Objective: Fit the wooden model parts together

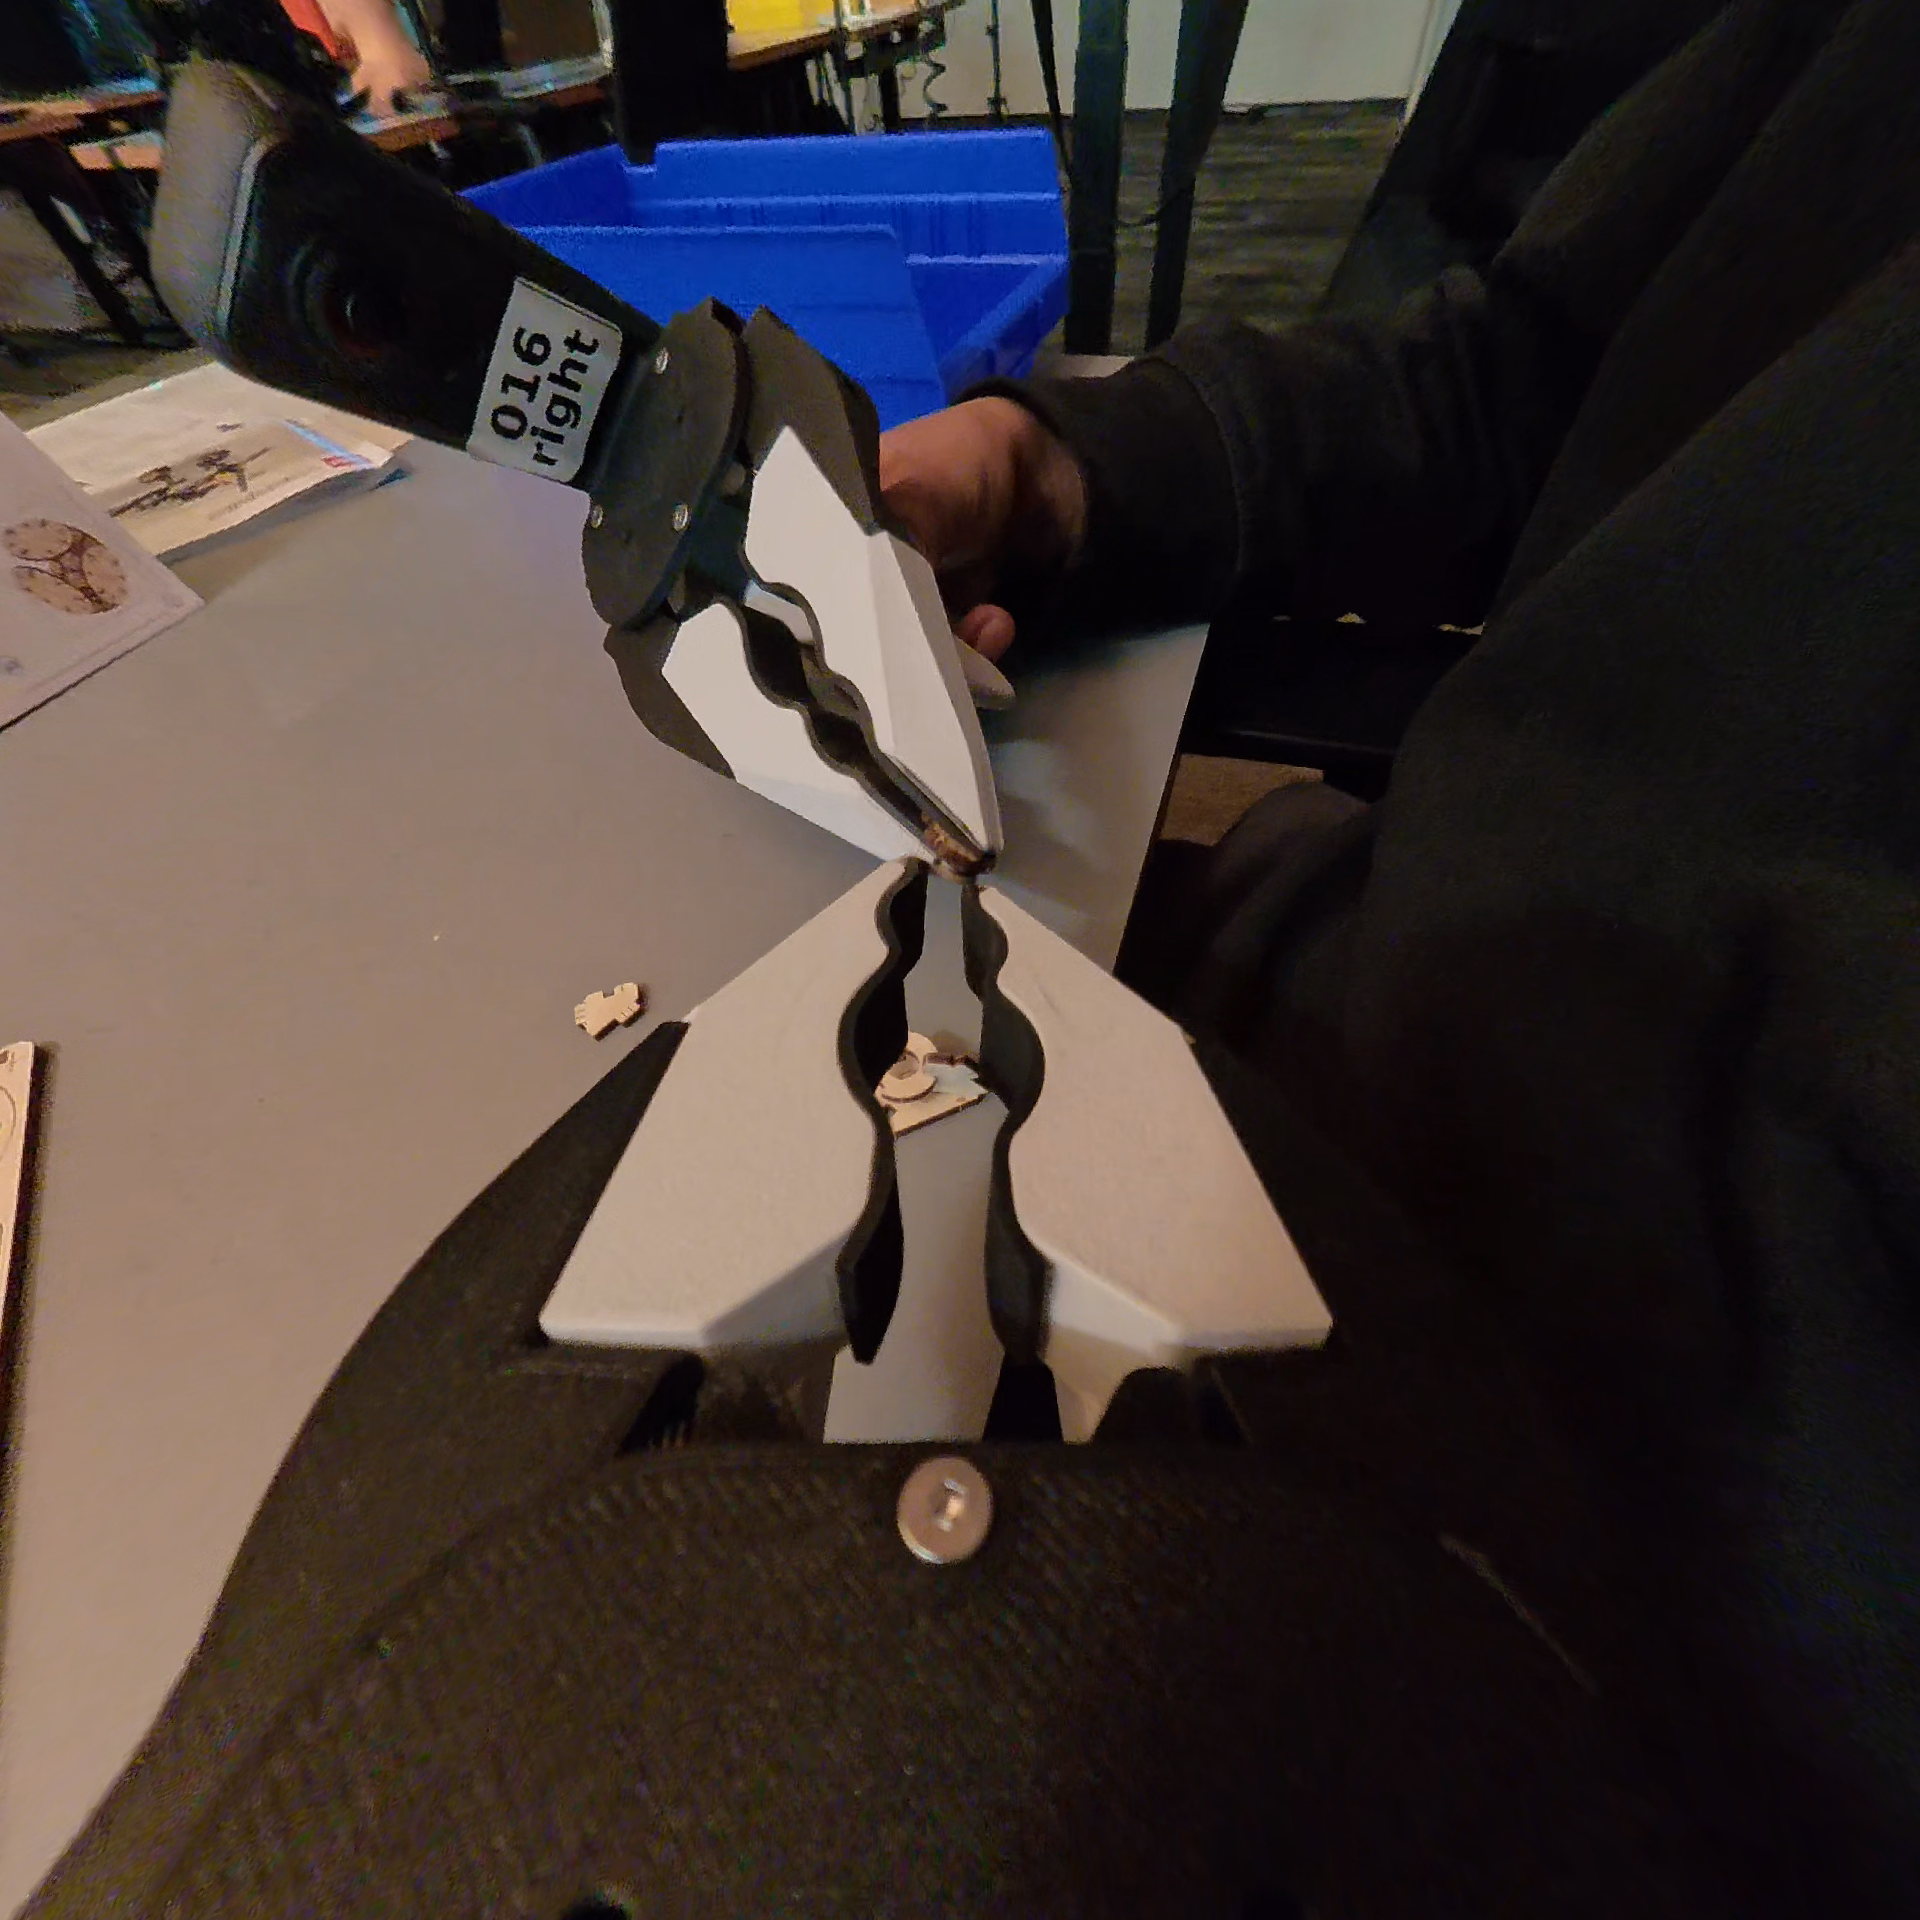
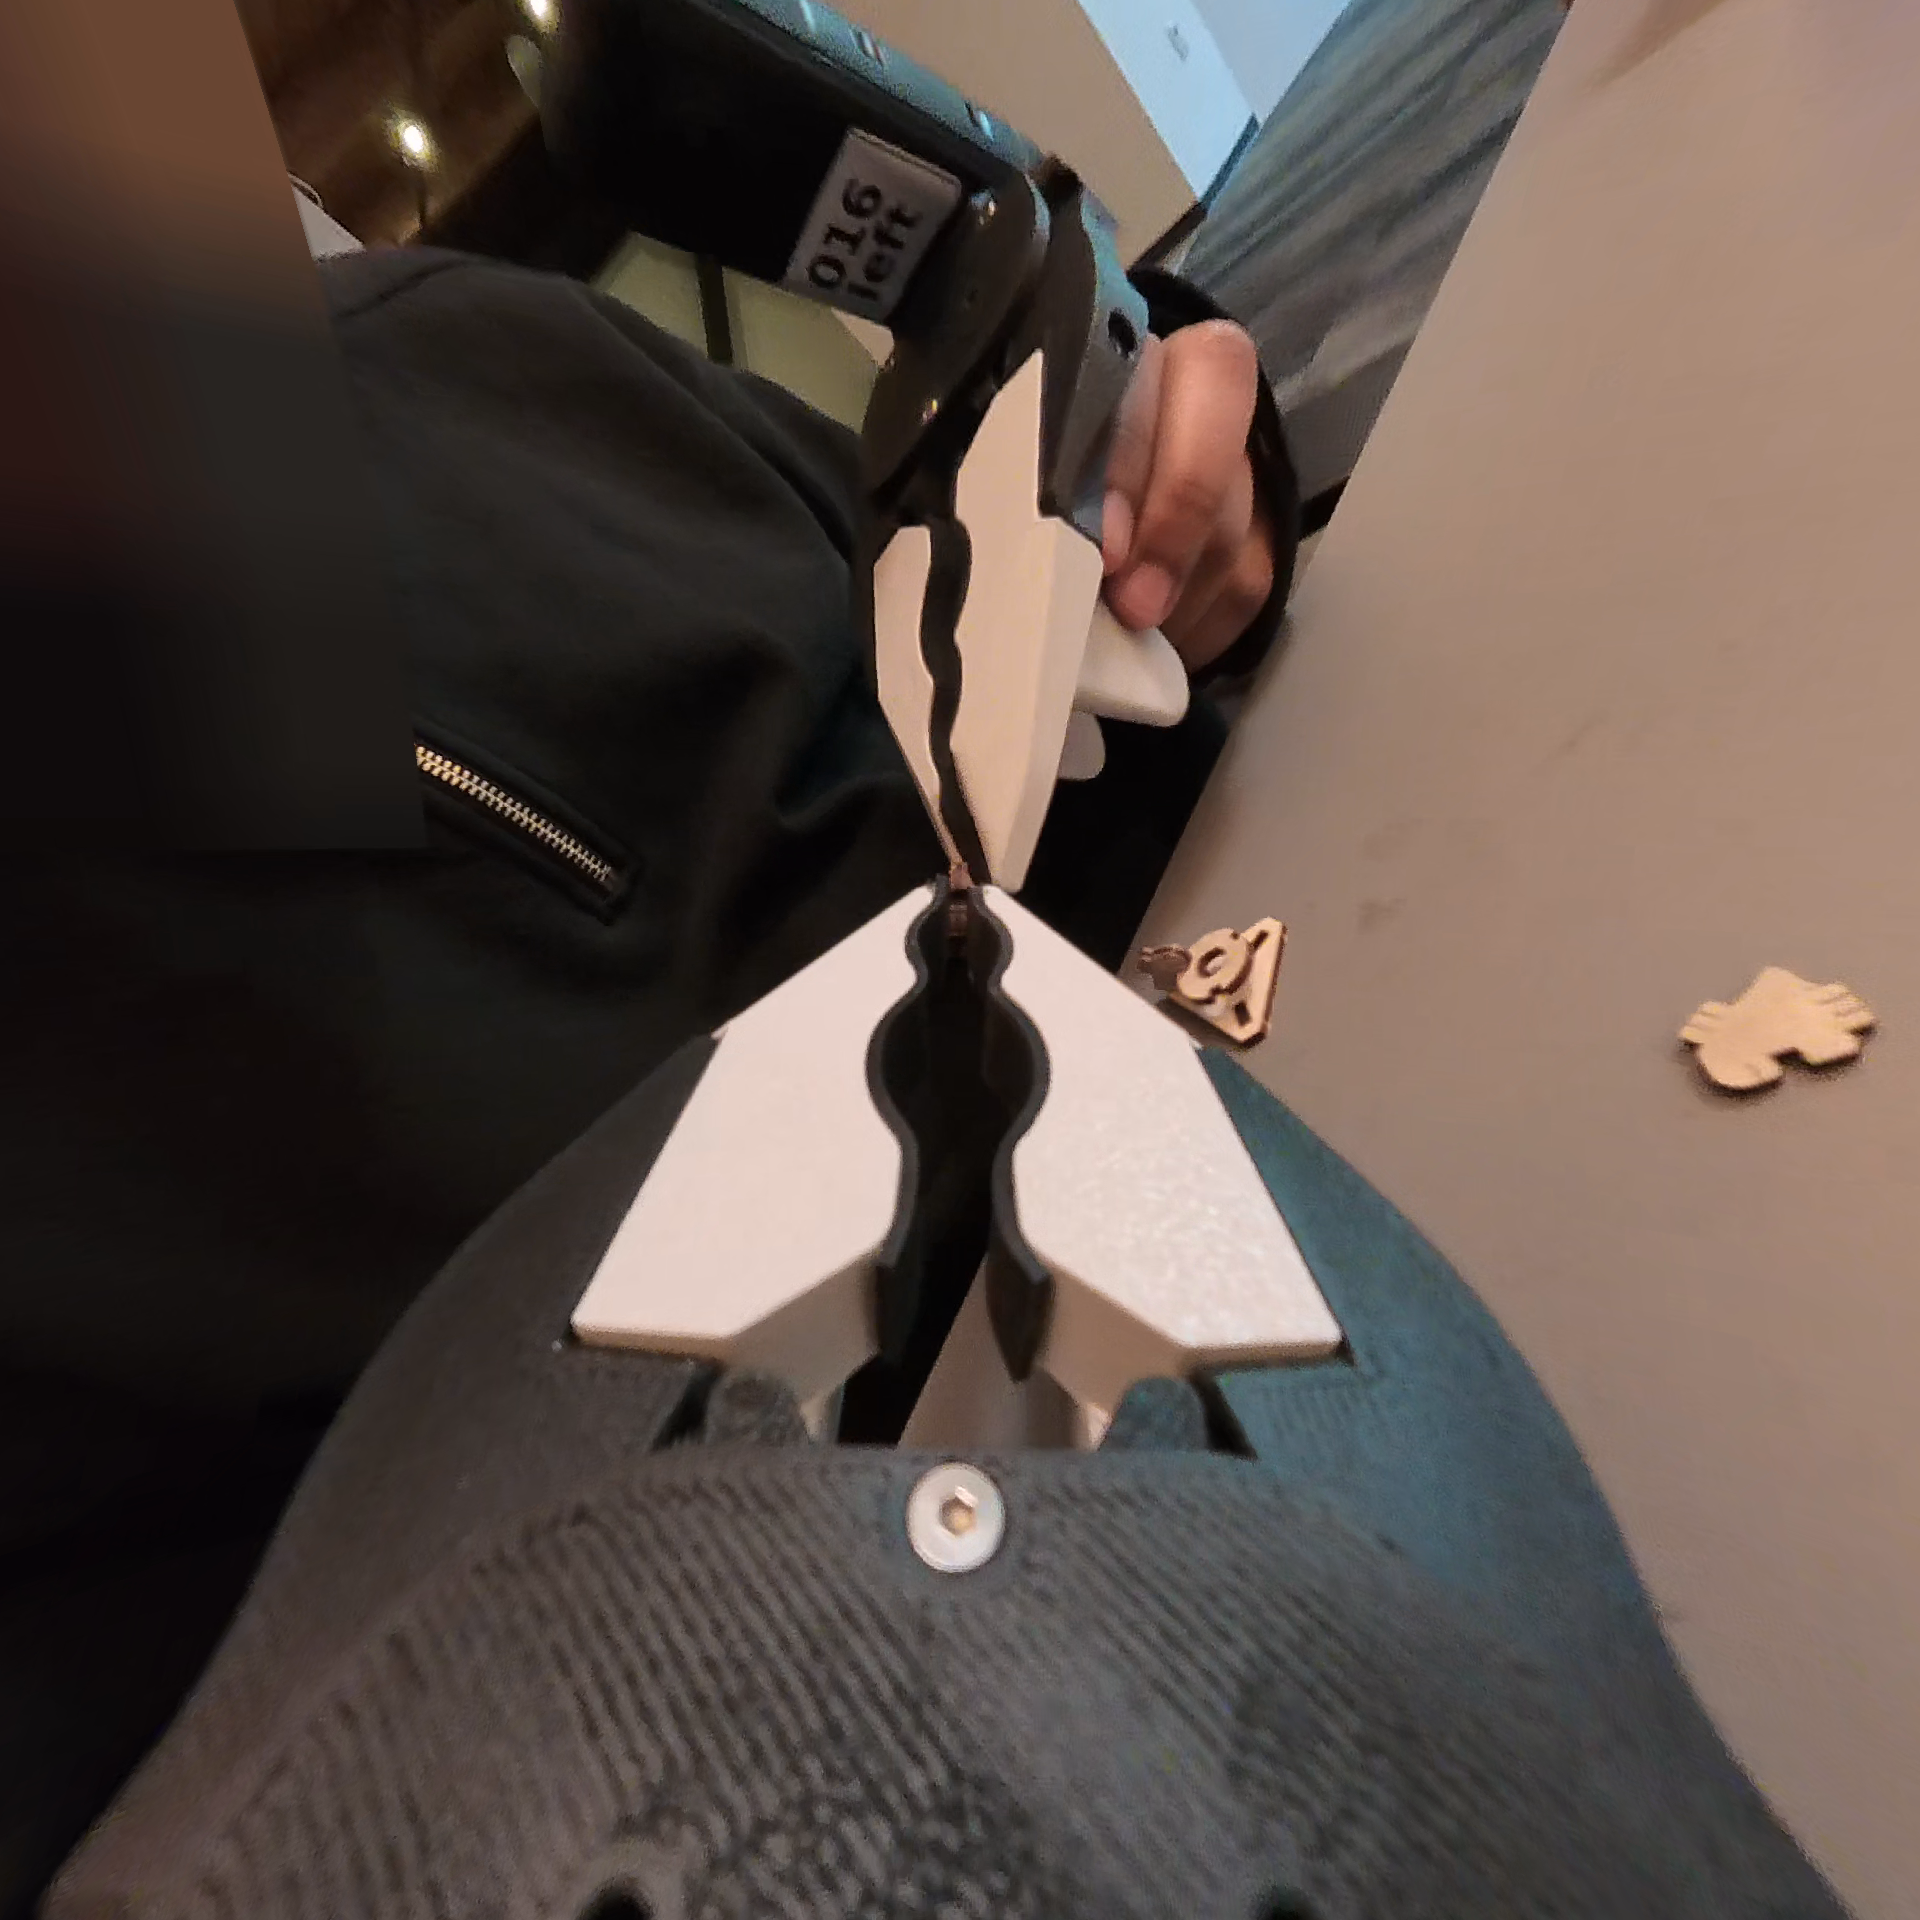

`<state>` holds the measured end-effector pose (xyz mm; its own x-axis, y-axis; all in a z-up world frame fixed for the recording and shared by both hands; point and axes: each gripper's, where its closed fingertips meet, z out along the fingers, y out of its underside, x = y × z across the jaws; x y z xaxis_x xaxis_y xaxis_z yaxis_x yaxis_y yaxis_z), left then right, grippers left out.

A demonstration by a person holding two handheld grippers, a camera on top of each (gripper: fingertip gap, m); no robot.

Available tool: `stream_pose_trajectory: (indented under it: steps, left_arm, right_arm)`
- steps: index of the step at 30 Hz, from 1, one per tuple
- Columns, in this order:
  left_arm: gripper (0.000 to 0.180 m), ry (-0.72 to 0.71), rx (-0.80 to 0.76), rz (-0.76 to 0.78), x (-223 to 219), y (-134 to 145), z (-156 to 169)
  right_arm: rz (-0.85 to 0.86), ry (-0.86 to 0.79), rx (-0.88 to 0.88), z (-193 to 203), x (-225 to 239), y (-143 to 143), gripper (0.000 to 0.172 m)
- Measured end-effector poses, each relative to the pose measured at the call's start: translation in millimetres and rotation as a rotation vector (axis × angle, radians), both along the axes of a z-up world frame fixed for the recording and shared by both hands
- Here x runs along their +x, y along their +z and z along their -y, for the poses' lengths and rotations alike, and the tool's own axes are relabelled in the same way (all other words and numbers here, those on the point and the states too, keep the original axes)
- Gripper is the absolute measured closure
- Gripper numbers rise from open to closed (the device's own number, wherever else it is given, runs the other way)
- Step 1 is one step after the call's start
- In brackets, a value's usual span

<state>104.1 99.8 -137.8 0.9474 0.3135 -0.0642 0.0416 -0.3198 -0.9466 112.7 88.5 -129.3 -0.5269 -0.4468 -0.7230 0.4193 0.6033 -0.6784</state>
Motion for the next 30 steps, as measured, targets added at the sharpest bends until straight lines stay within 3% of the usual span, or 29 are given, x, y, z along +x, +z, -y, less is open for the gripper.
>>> stream_pose_trajectory:
  steps: [30]
  left_arm:
    - [0.176, 0.027, 0.019, -0.043, -2.7, 7.2, 4.1]
  right_arm:
    - [0.087, -0.024, 0.025, -0.9, -8.0, 1.8, 0.165]
